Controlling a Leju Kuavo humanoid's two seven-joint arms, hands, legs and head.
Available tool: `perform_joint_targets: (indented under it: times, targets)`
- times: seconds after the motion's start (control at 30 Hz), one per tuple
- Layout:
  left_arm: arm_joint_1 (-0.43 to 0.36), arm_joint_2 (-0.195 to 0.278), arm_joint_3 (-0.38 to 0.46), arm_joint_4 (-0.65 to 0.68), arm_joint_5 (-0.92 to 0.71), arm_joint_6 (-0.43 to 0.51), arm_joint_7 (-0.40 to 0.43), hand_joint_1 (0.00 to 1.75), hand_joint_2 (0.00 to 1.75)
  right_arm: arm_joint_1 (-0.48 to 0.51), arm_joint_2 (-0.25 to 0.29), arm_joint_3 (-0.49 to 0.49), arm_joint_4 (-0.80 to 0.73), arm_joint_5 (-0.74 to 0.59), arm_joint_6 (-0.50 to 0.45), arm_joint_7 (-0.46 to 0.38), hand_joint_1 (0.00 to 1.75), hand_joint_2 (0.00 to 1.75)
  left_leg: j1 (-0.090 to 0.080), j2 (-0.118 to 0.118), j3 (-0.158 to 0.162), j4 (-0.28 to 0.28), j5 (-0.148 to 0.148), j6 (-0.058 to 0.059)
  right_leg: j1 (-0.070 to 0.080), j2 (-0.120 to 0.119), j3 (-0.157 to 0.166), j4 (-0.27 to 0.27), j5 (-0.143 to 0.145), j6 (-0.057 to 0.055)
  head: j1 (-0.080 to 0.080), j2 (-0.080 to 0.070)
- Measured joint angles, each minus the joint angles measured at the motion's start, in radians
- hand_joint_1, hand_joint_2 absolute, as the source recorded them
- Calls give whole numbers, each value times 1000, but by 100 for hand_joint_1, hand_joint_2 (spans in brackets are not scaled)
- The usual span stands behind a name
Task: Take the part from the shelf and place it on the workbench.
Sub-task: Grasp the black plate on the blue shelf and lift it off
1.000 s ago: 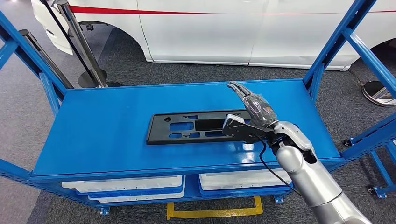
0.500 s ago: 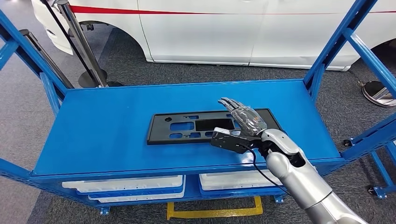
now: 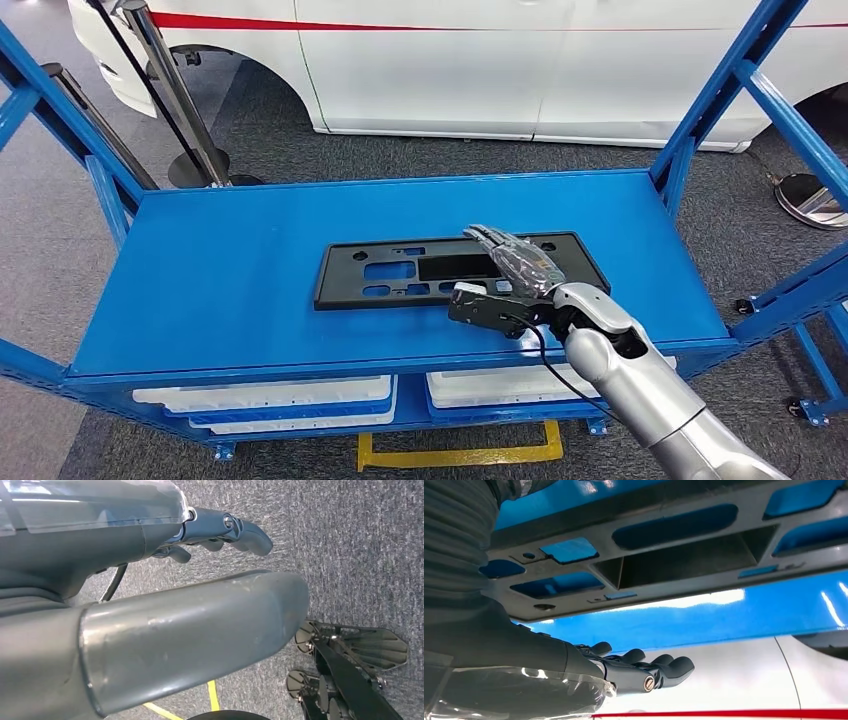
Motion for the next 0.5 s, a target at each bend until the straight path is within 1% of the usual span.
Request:
perform_joint_targets:
  times: [0.27,0.5]
  targets:
    - [-2,-2,0,0,-7,6,-4,0,0,-4,0,26,34,18,-2,4,0,175,0,0,0,0,0,0,0,0,0,0,0,0,0,0]
    - [1,-5,1,0,-8,8,-6,0,0,-3,21,41,77,137,-101,60,0,175,0,0,0,0,0,0,0,0,0,0,0,0,0,0]
